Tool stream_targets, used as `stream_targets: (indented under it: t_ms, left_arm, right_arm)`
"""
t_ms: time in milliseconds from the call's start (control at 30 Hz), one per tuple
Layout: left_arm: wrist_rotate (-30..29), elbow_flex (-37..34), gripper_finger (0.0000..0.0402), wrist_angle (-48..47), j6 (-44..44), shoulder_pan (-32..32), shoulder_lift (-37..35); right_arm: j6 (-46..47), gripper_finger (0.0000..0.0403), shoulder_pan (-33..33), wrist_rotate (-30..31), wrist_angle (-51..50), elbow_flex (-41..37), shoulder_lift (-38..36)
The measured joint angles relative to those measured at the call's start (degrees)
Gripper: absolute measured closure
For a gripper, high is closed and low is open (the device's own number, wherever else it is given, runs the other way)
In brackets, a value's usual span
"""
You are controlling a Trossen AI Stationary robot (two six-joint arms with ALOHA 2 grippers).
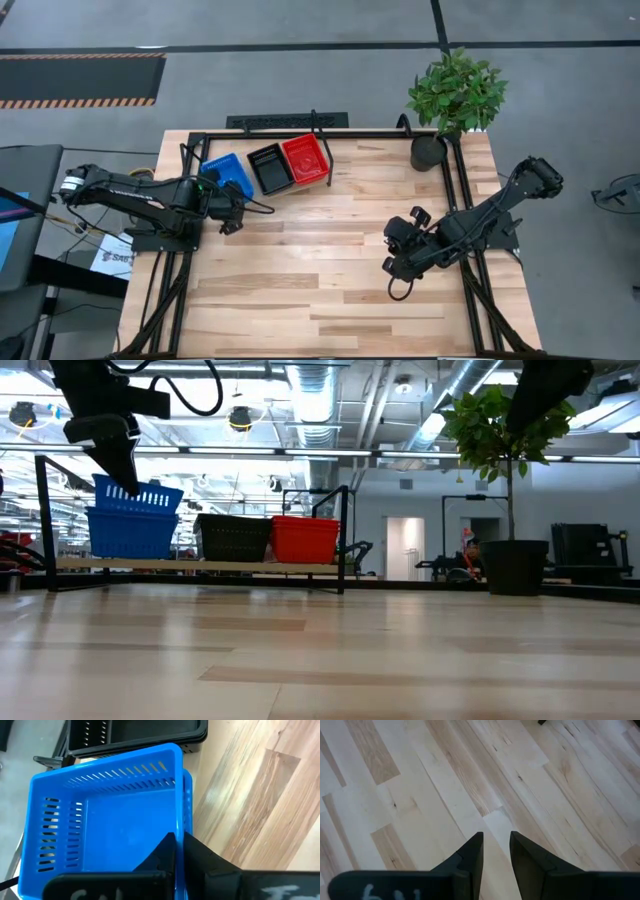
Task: Stack baskets on shelf by color
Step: Stack the blue bin on the blue bin on the shelf
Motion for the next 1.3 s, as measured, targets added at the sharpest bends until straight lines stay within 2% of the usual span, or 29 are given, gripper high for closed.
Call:
stream_targets:
  t_ms: [133, 500, 700, 967, 1133, 1300]
  left_arm:
    - [0.4, 0.0, 0.0391, 0.3, 1.4, 0.0, 0.0]
    - [1.0, 0.0, 0.0322, 1.0, 2.8, 0.0, 0.0]
    - [1.4, 0.0, 0.0311, 1.7, 4.6, 0.0, -0.9]
    - [2.6, 3.6, 0.0297, 3.6, 5.3, 0.0, -7.2]
    - [9.3, 3.9, 0.0310, 15.0, 4.0, -0.3, -11.5]
    - [13.9, 0.8, 0.0382, 15.6, 0.4, -0.6, -9.2]
  right_arm:
    - [0.0, 0.0285, 0.0, 0.0, 0.0, 0.0, 0.0]
    - [0.0, 0.0285, 0.0, 0.0, 0.0, 0.0, 0.0]
    - [0.0, 0.0285, 0.0, 0.0, 0.0, 0.0, 0.0]
    - [0.0, 0.0285, 0.0, 0.0, 0.1, 0.0, 0.0]
    - [0.1, 0.0285, 0.0, 0.0, 0.2, 0.0, 0.0]
    - [0.1, 0.0285, 0.0, 0.0, 0.2, 0.0, 0.0]
